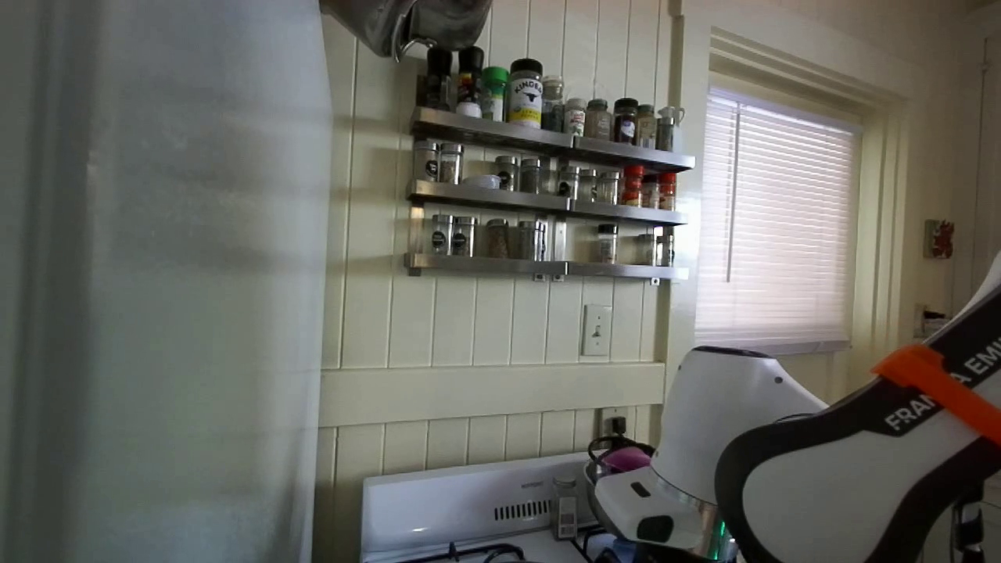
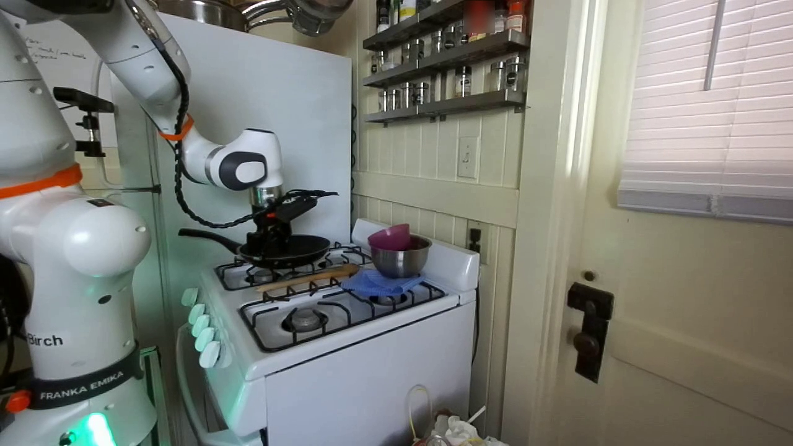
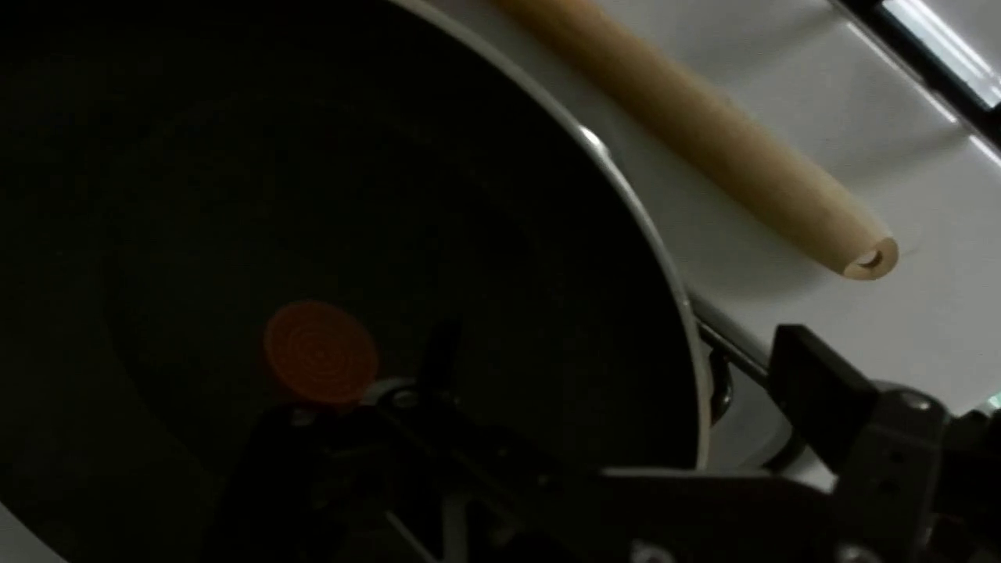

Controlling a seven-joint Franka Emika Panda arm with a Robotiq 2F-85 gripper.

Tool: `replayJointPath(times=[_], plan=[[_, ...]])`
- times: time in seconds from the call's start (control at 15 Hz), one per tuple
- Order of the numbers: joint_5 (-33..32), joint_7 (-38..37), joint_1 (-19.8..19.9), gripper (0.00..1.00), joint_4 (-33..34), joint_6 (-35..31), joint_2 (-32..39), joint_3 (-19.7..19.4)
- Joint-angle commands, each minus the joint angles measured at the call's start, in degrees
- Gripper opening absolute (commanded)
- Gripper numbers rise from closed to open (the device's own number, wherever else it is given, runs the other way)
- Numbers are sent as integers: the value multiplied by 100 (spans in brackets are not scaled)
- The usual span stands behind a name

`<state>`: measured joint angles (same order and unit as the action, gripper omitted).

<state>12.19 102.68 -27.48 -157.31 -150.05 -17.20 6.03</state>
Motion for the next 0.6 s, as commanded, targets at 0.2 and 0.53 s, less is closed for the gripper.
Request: replayJointPath(times=[0.2,0.53], plan=[[-122,-528,95,100,4,-1109,523,232],[-40,-388,51,100,11,-847,406,152]])
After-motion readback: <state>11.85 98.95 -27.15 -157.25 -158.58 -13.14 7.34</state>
